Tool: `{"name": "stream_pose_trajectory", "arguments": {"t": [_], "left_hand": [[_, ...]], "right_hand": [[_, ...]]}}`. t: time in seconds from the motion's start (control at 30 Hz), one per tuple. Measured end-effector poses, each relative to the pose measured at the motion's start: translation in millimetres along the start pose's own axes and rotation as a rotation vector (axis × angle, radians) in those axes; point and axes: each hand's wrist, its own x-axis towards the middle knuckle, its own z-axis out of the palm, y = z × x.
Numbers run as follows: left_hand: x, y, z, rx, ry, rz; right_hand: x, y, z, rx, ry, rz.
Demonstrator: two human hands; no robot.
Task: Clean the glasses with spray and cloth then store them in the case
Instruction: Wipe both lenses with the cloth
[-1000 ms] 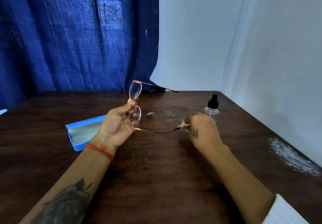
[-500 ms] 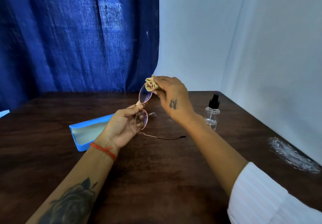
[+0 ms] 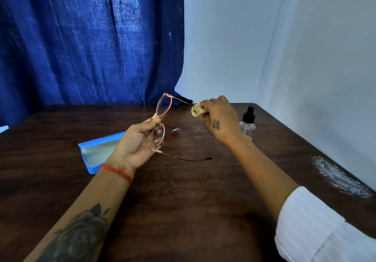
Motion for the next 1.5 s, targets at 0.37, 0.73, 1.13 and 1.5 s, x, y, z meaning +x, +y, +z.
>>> {"name": "stream_pose_trajectory", "arguments": {"t": [0.37,0.73,1.13,1.5], "left_hand": [[-1,0,-2,-0.065,-0.008,0.022],[0,-2,-1,-0.145,0.039,0.094],[1,-13,11,-0.113,0.093,0.116],[-3,-26,26,-0.073,0.044,0.138]], "right_hand": [[-40,1,-20,0.273,0.233,0.2],[-65,-21,-51,0.76,-0.26,0.114],[-71,-28,-39,0.636,-0.372,0.145],[-61,-61,-23,1.701,-0.433,1.02]]}}
